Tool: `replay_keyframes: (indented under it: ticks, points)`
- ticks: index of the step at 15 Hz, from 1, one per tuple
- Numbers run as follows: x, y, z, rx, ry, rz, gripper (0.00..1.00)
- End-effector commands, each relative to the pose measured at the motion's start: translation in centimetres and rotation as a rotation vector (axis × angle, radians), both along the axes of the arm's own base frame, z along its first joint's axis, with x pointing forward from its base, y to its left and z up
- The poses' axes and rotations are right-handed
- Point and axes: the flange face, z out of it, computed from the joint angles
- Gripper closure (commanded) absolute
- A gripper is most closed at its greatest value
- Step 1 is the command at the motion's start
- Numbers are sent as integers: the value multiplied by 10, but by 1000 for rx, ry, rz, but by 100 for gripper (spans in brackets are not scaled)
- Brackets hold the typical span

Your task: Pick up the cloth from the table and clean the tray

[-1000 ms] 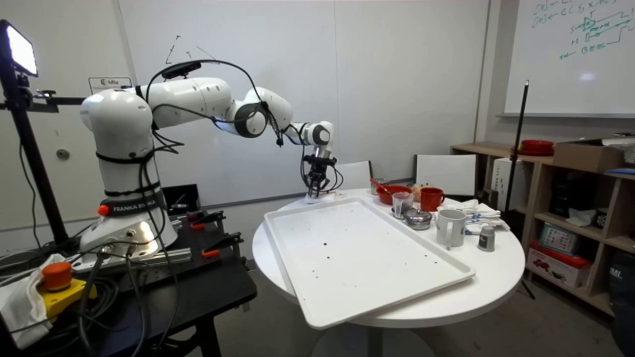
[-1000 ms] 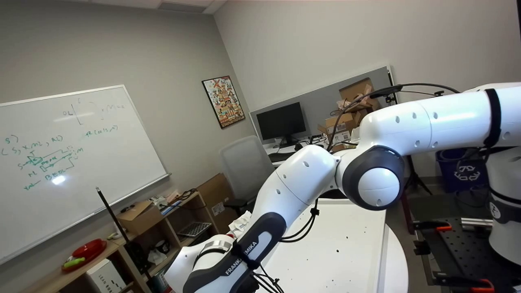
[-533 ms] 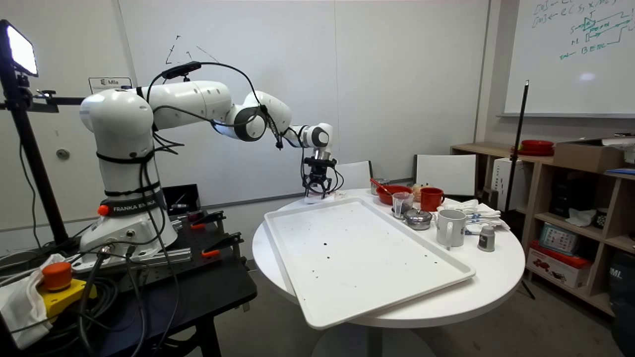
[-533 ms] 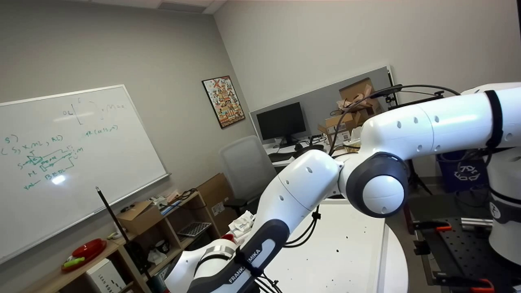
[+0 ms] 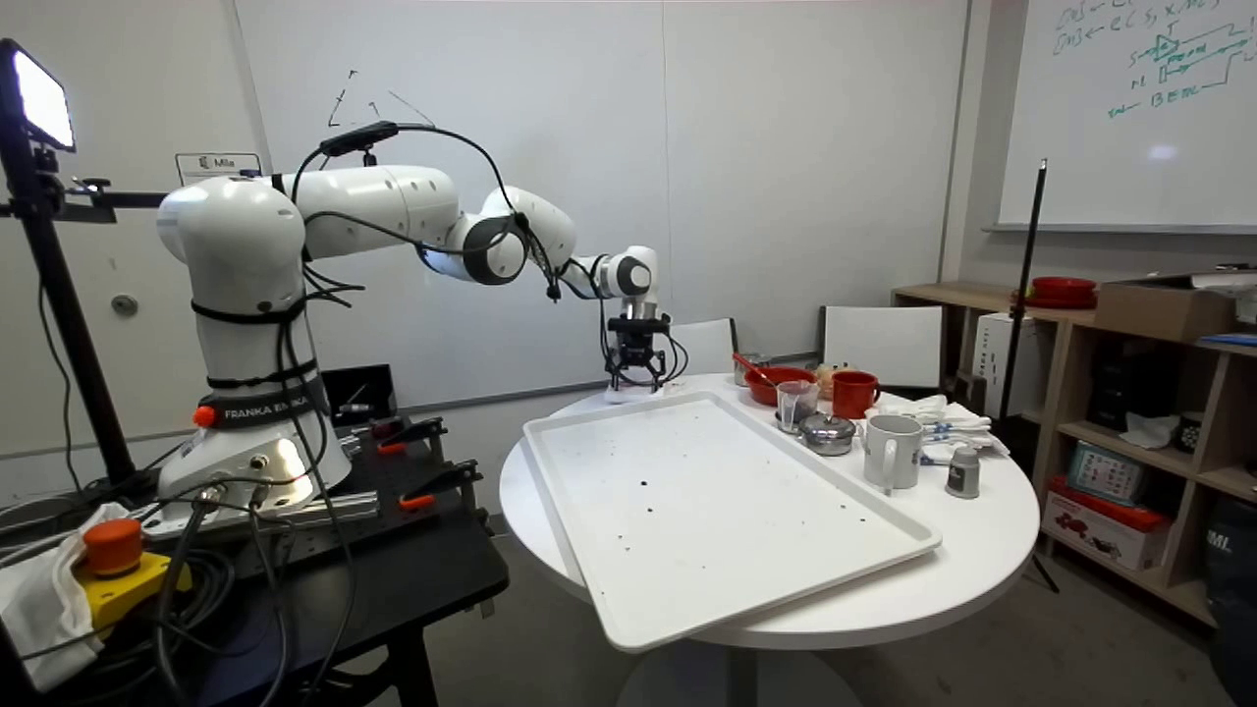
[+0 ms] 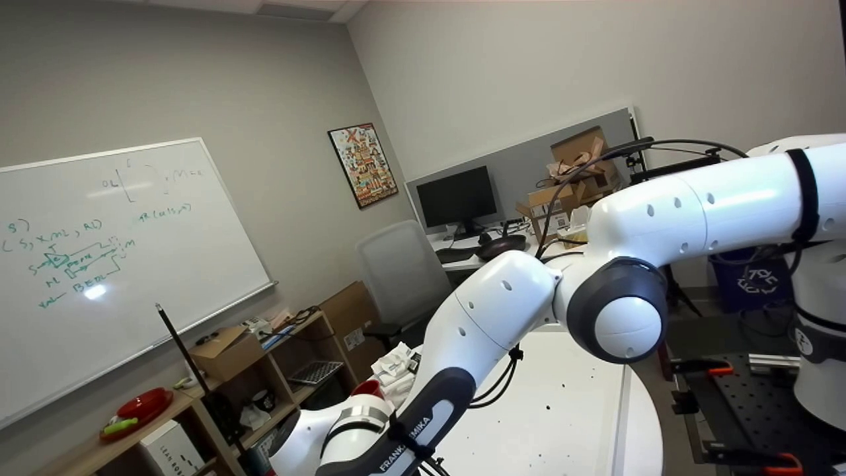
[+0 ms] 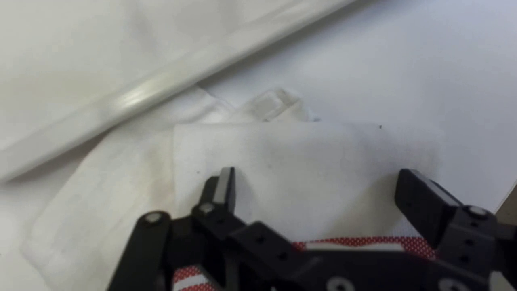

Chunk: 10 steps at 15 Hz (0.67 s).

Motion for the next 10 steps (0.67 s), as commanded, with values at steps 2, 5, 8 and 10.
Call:
replay_keyframes:
  ticks: [2, 5, 8, 10]
  points:
    - [6, 3, 4, -4, -49, 30, 33]
    - [8, 3, 6, 2, -63, 29, 57]
    - [9, 3, 8, 11, -71, 27, 79]
    - [10, 3, 8, 17, -73, 25, 95]
